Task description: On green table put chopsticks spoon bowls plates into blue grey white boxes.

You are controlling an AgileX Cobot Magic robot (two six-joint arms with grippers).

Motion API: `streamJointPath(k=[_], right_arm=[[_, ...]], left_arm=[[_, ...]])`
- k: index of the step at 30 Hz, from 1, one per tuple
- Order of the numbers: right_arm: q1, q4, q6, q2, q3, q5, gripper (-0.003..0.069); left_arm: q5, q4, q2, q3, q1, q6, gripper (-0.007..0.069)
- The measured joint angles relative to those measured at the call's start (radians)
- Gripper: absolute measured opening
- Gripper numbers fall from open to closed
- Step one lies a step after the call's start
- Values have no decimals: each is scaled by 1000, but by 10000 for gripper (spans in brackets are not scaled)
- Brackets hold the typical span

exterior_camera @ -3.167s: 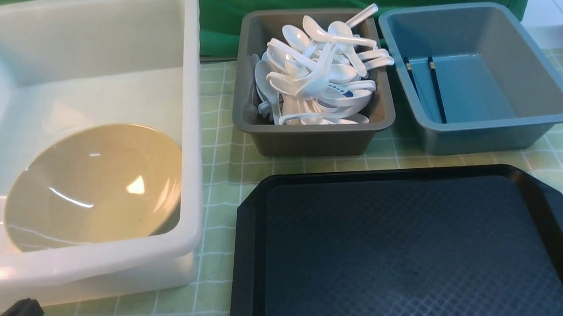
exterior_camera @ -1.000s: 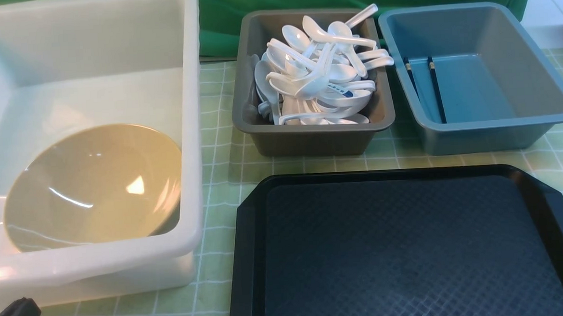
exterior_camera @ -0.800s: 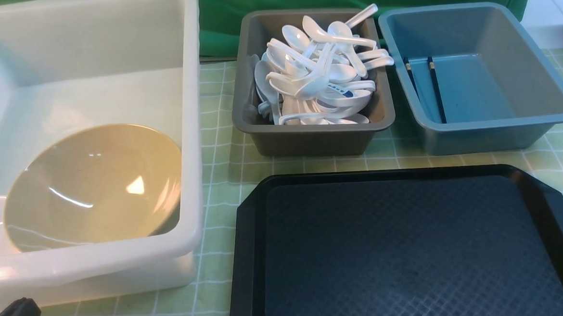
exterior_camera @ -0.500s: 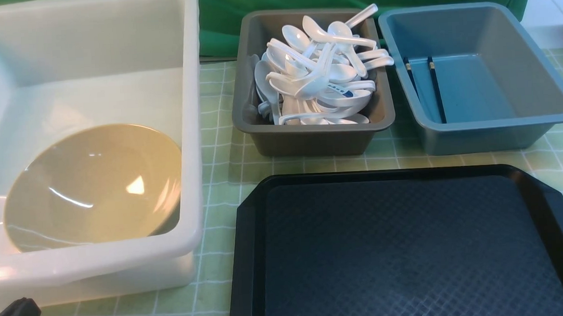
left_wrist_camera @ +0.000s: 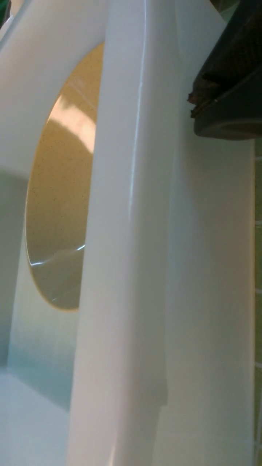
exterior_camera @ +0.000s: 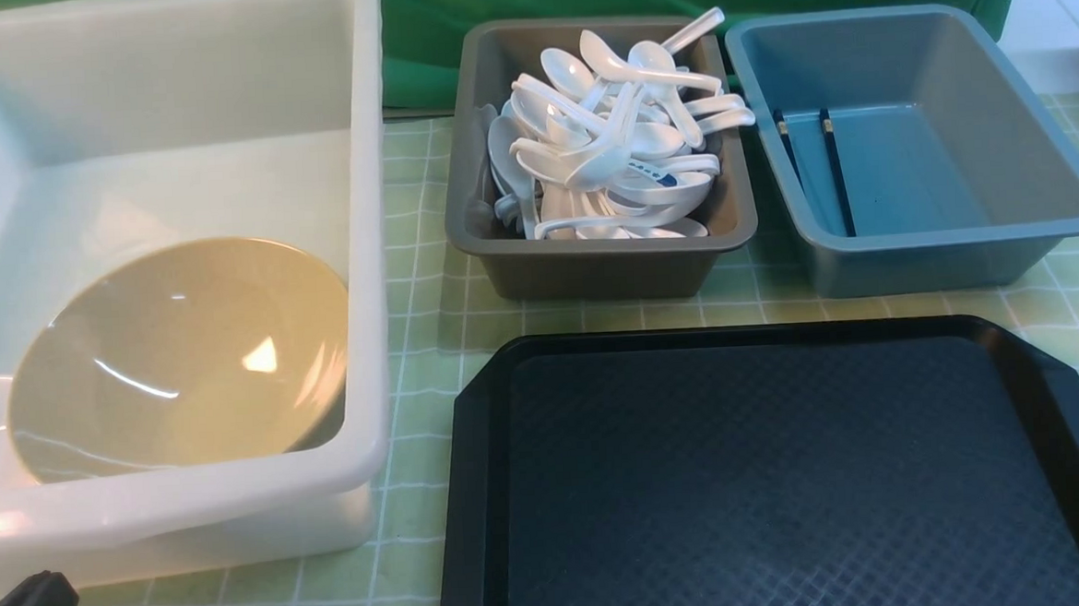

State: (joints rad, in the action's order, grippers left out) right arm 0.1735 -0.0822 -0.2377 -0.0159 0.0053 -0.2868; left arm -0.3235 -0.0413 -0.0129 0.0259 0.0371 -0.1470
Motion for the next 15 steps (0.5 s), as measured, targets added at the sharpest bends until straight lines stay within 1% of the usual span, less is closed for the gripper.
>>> streamJointPath(k=[15], right_arm=[[0, 0, 0, 0, 1, 1, 117]], left_arm=[[0, 0, 0, 0, 0, 0, -2]])
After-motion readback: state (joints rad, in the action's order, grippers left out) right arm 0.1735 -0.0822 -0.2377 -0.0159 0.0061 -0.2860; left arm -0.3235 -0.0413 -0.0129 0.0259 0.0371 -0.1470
